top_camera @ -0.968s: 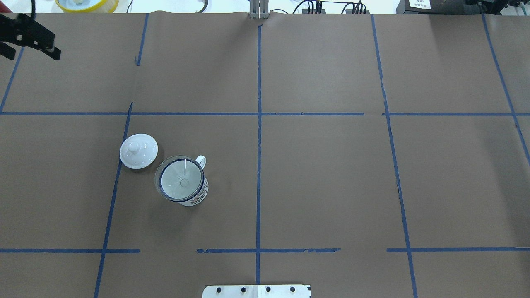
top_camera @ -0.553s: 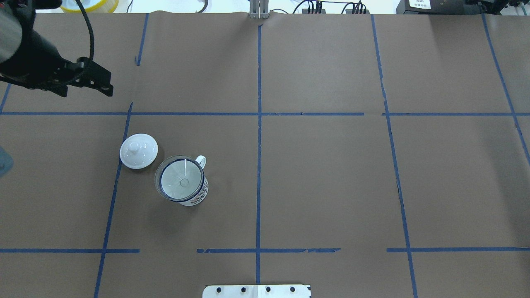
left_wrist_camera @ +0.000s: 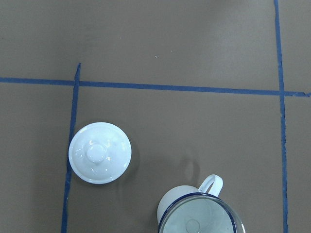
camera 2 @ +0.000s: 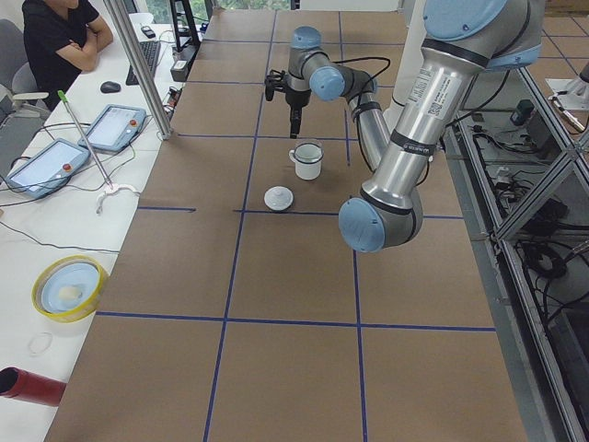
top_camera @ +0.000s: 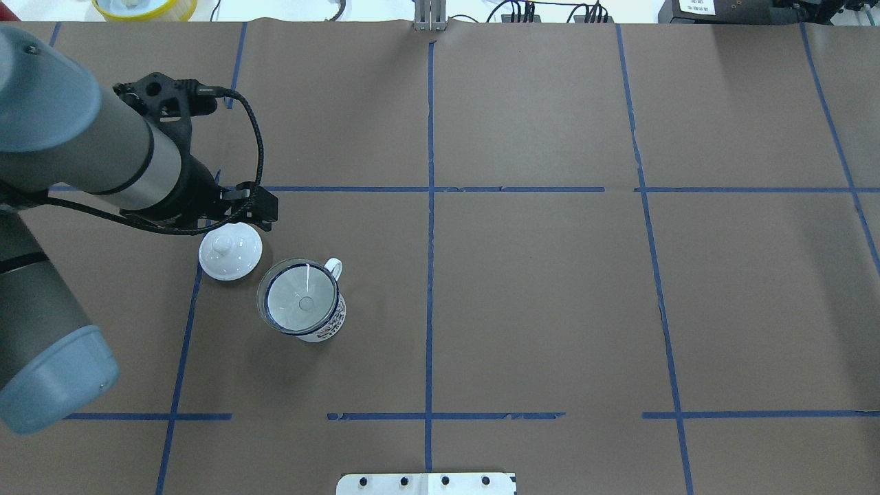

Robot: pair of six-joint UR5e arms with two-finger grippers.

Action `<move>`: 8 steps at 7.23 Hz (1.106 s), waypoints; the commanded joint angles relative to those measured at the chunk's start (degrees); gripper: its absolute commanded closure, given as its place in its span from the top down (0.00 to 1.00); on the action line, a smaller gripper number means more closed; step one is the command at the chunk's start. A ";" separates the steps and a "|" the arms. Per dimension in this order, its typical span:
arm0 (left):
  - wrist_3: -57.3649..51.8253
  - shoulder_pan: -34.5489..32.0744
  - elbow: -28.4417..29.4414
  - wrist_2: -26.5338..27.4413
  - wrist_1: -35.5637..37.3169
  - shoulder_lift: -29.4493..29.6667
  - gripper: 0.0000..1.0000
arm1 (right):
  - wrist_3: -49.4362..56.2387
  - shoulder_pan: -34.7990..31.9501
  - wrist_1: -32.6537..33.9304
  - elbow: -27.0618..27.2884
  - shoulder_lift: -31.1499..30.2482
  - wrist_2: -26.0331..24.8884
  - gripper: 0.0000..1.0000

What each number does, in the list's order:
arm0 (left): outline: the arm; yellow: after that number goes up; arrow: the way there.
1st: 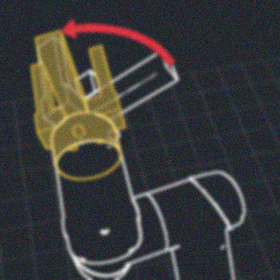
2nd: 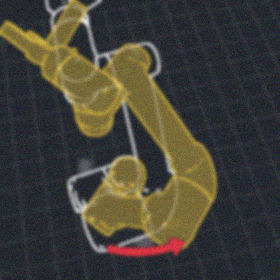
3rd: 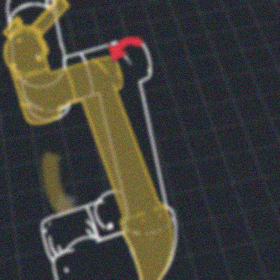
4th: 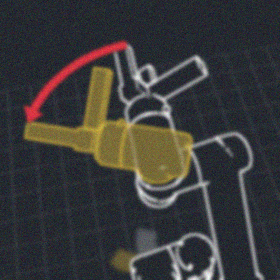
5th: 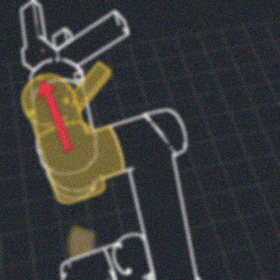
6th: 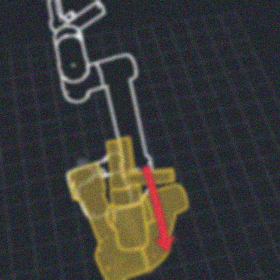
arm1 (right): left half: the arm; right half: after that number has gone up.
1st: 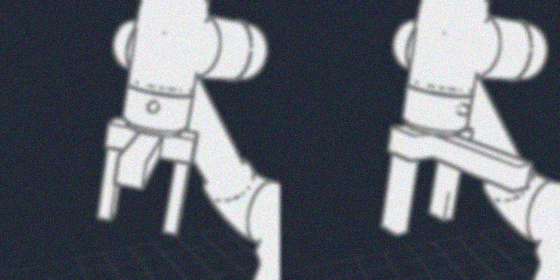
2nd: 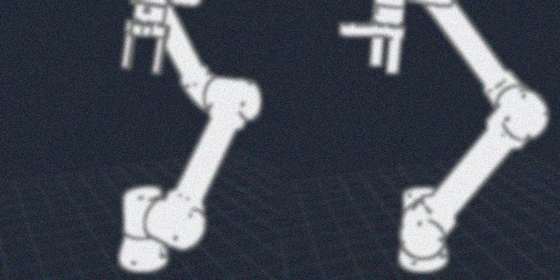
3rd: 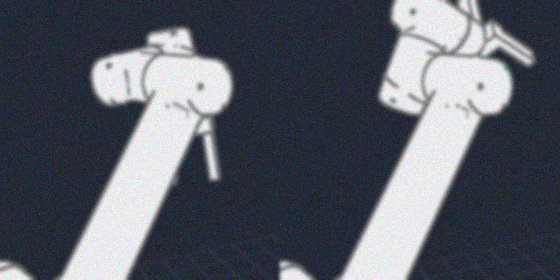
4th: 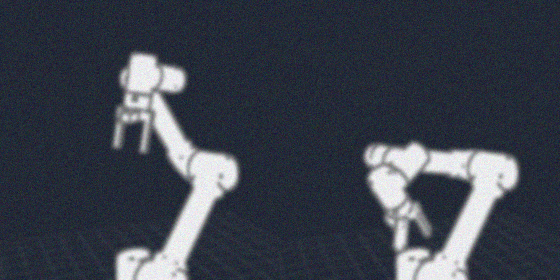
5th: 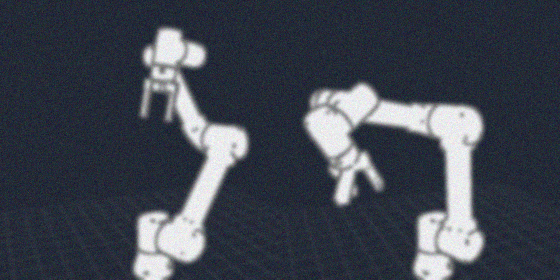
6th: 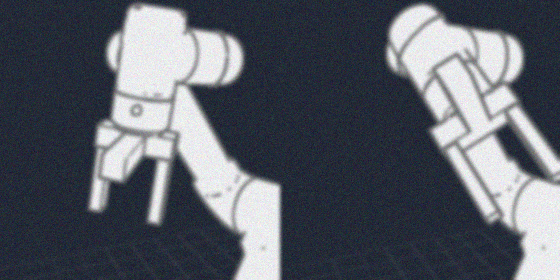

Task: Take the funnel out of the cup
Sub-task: 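Move the left gripper over the white mug holding the glass funnel, then lower the left gripper and close it on the glass funnel's stem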

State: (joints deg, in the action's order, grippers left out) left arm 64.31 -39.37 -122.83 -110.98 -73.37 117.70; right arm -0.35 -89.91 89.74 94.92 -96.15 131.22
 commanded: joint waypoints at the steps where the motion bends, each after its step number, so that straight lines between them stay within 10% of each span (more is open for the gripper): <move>1: 2.05 4.82 2.51 2.94 2.16 3.75 1.00 | 0.00 0.00 0.00 0.00 0.00 0.00 1.00; 8: 5.04 11.60 13.30 6.82 -6.24 5.52 0.82 | 0.00 0.00 0.00 0.00 0.00 0.00 1.00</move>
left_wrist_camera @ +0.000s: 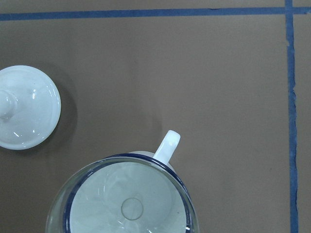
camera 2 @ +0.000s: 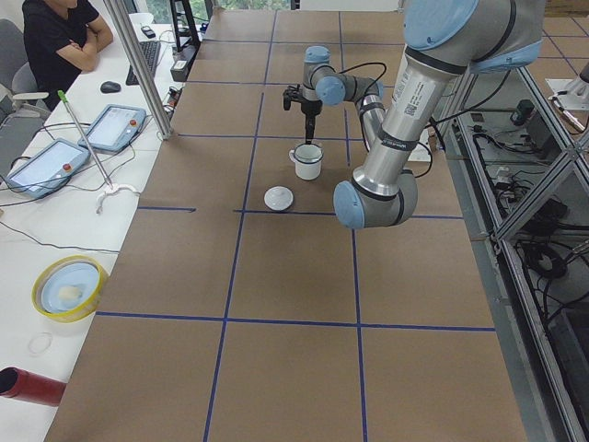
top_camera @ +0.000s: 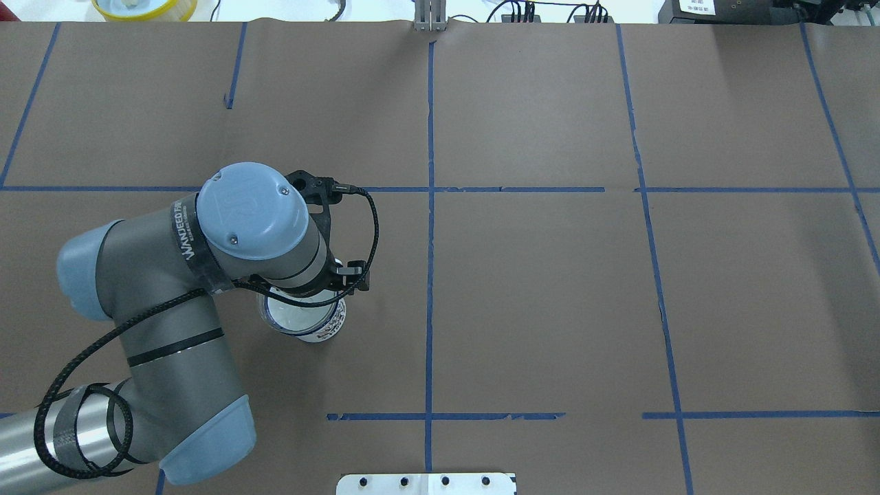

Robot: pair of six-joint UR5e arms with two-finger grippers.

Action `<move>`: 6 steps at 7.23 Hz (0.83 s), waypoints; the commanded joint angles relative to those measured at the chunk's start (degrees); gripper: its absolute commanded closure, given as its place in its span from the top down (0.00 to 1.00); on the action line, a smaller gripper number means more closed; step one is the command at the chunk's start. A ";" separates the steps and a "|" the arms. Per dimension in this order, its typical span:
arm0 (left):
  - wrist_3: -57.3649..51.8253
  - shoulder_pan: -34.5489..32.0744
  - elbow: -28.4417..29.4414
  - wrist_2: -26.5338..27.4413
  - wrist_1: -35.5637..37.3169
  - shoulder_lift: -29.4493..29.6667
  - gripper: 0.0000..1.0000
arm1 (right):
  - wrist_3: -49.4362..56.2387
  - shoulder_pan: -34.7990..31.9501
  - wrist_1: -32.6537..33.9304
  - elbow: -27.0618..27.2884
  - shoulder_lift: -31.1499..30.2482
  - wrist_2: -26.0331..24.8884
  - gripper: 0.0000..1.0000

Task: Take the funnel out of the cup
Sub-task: 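Lower the left gripper and close it on the glass funnel's stem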

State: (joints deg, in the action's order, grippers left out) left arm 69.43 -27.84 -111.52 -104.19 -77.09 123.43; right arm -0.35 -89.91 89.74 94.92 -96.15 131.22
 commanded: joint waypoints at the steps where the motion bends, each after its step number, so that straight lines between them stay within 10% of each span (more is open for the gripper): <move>1: -0.08 0.06 2.70 0.04 -3.84 -0.29 0.75 | 0.00 0.00 0.00 0.00 0.00 0.00 1.00; 6: -0.52 0.06 2.54 -0.05 -3.77 -0.29 0.00 | 0.00 0.00 0.00 0.00 0.00 0.00 1.00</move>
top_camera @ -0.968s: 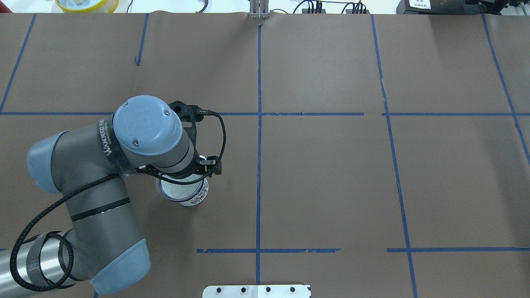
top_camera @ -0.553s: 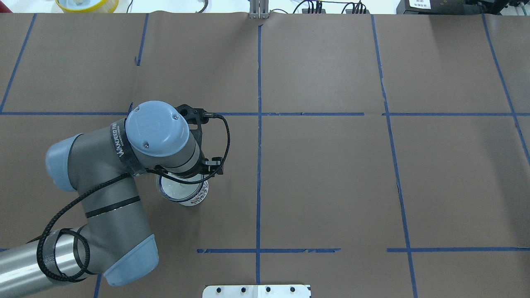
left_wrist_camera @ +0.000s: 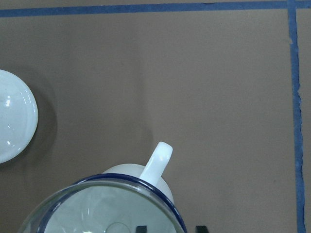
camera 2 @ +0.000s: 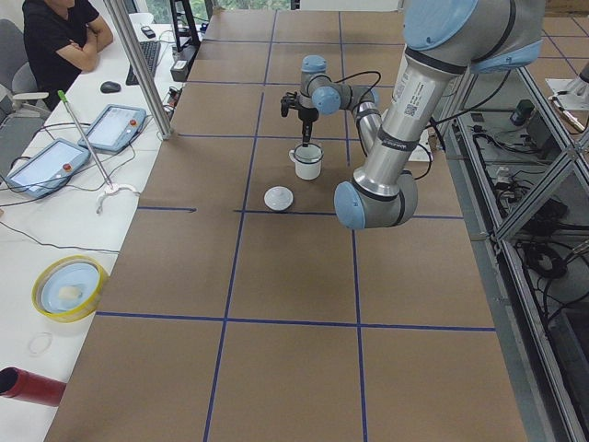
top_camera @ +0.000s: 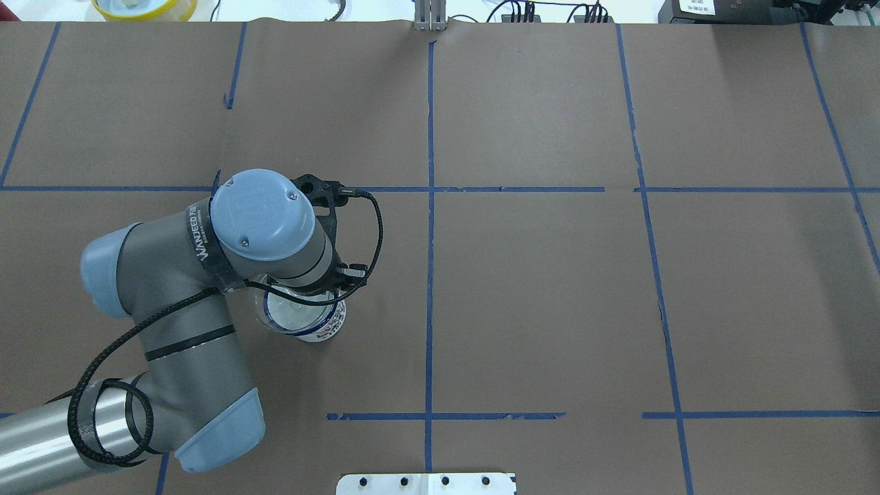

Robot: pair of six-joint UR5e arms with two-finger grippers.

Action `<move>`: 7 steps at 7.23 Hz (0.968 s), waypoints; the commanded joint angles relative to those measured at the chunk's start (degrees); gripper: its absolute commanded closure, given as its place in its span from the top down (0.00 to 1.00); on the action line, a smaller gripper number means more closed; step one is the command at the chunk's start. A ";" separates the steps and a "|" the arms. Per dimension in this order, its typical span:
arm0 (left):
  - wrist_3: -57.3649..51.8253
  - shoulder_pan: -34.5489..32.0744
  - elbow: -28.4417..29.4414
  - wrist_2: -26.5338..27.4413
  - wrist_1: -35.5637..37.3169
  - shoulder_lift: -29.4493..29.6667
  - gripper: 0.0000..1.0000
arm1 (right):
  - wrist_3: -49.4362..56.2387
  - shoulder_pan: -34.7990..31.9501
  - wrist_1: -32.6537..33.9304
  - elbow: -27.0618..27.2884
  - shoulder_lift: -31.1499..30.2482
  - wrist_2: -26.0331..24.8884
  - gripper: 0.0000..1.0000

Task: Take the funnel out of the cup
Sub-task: 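Lower the left gripper and close it on the glass funnel's stem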

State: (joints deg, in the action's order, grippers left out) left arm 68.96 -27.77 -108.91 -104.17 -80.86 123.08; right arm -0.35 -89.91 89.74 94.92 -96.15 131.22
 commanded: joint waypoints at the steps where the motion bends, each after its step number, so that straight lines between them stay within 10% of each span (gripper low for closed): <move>1: -0.05 0.00 -0.25 -0.32 0.00 0.32 0.00 | 0.00 0.00 0.00 0.00 0.00 0.00 1.00; 7: -0.58 -6.82 -12.54 -0.50 10.97 0.76 0.00 | 0.00 0.00 0.00 0.00 0.00 0.00 1.00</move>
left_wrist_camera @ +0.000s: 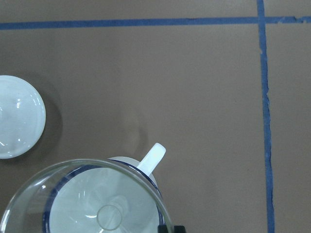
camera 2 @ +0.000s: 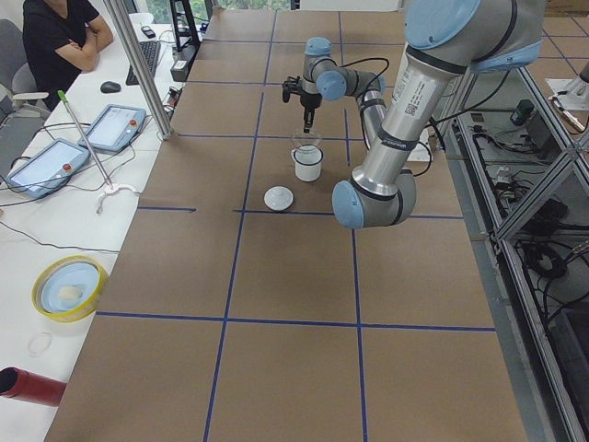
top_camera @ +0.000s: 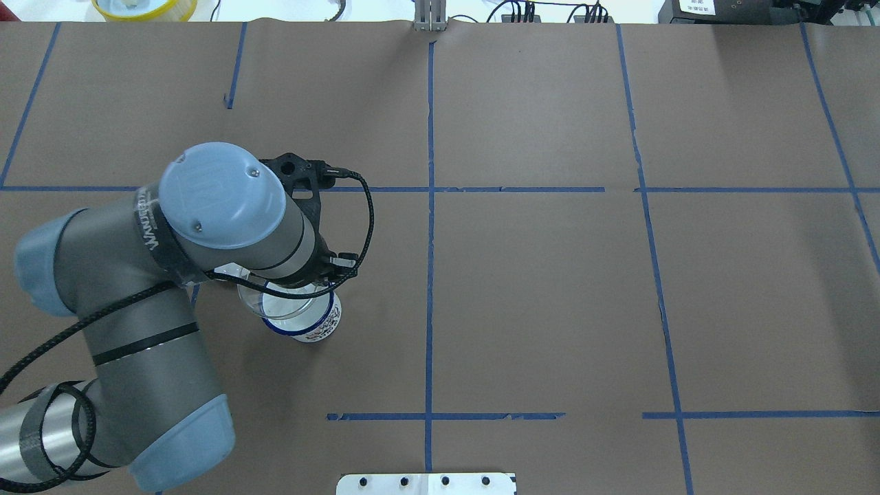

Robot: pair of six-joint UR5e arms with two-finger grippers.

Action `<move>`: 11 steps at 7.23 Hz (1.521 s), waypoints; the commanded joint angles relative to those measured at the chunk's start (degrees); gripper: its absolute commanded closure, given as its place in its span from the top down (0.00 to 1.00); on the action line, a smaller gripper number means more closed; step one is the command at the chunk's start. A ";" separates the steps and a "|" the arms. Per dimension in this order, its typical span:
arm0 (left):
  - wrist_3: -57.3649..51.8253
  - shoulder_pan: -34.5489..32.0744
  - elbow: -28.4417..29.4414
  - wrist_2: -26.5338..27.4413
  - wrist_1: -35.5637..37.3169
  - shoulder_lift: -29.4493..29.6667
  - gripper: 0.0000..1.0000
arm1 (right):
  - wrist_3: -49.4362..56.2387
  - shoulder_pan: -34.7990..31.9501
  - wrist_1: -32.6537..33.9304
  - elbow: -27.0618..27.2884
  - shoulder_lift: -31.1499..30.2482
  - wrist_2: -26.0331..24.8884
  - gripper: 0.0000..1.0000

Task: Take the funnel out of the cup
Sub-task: 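Lift the glass funnel out of the mug with the left gripper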

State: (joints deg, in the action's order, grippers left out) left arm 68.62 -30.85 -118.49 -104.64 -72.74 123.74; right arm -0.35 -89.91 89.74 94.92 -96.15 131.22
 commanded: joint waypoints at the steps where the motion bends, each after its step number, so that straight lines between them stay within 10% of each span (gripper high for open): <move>1: -3.73 -7.87 -4.02 -1.77 3.13 0.10 0.00 | 0.00 0.00 0.00 0.00 0.00 0.00 1.00; 5: 3.90 -15.47 2.36 -5.22 -13.59 1.24 0.00 | 0.00 0.00 0.00 0.00 0.00 0.00 1.00; 11: 37.68 -14.77 22.92 20.57 -50.07 0.45 0.00 | 0.00 0.00 0.00 0.00 0.00 0.00 1.00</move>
State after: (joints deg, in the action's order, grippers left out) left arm 100.63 -45.99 -99.72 -90.05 -115.85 124.35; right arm -0.35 -89.91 89.74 94.92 -96.15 131.22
